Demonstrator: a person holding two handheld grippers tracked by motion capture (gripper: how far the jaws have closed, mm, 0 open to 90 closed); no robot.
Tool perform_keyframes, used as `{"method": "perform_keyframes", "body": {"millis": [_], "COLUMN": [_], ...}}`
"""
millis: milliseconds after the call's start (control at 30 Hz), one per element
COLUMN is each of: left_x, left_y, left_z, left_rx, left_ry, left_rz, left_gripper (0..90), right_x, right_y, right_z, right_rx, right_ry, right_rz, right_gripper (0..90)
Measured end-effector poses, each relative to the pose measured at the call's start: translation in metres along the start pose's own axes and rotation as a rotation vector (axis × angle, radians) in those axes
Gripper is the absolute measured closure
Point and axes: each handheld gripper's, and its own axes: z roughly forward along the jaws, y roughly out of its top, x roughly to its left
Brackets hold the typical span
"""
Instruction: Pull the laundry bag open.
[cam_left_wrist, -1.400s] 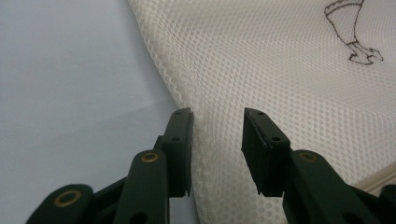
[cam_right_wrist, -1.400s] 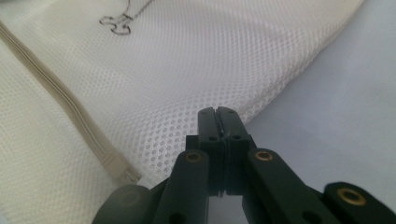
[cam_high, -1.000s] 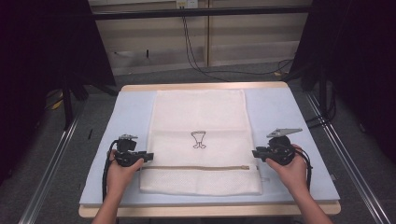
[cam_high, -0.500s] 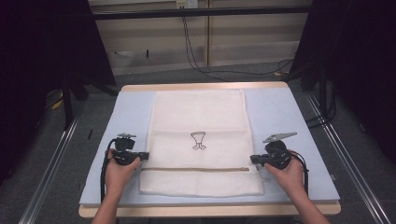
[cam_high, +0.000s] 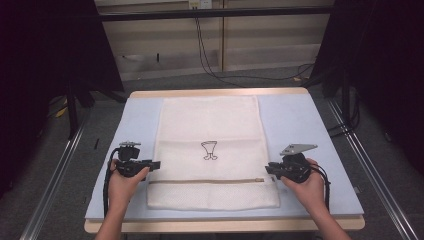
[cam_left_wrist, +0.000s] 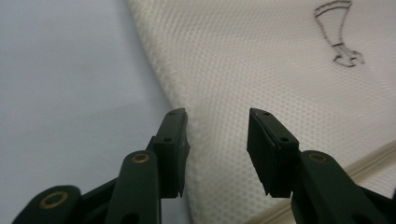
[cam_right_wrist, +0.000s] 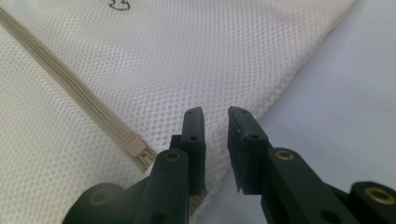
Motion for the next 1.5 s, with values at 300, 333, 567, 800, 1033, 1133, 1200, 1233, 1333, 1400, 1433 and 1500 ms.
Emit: {"method": "perform_keyframes", "body": {"millis": [300, 333, 567, 800, 1033, 1133, 1200, 1233, 1333, 1400, 1433, 1500], "left_x": [-0.032, -0.038, -0.060, -0.083, -0.099, -0.107, -0.112, -0.115, -0.125, -0.130, -0.134, -0.139], "left_y": [0.012, 0.014, 0.019, 0.023, 0.024, 0.025, 0.026, 0.027, 0.028, 0.028, 0.028, 0.028], "left_z": [0.007, 0.009, 0.017, 0.032, 0.038, 0.041, 0.043, 0.044, 0.049, 0.051, 0.052, 0.056], "left_rx": [0.000, 0.002, 0.009, 0.016, 0.002, 0.009, 0.023, 0.027, 0.046, 0.051, 0.062, 0.067], "left_ry": [-0.101, -0.125, -0.206, -0.320, -0.373, -0.390, -0.404, -0.405, -0.437, -0.446, -0.449, -0.445], "left_rz": [0.072, 0.091, 0.139, 0.185, 0.171, 0.161, 0.162, 0.154, 0.109, 0.111, 0.104, 0.106], "left_gripper": [39.3, 37.9, 32.0, 29.4, 28.4, 28.8, 30.0, 31.1, 34.0, 36.7, 38.9, 39.1], "right_x": [0.007, 0.008, 0.012, 0.011, 0.015, 0.015, 0.015, 0.015, 0.016, 0.016, 0.016, 0.017], "right_y": [-0.013, -0.015, -0.022, -0.029, -0.030, -0.030, -0.030, -0.030, -0.029, -0.030, -0.030, -0.030], "right_z": [-0.011, -0.013, -0.018, -0.021, -0.022, -0.021, -0.021, -0.020, -0.020, -0.020, -0.020, -0.019], "right_rx": [-0.101, -0.105, -0.096, -0.121, -0.117, -0.100, -0.098, -0.095, -0.086, -0.083, -0.080, -0.078], "right_ry": [0.018, 0.028, 0.003, 0.023, 0.058, 0.048, 0.044, 0.052, 0.062, 0.057, 0.058, 0.057], "right_rz": [-0.099, -0.111, -0.137, -0.143, -0.085, -0.085, -0.084, -0.086, -0.095, -0.098, -0.096, -0.100], "right_gripper": [88.6, 89.2, 87.7, 89.4, 90.0, 90.0, 90.0, 90.0, 90.0, 90.0, 90.0, 90.0]}}
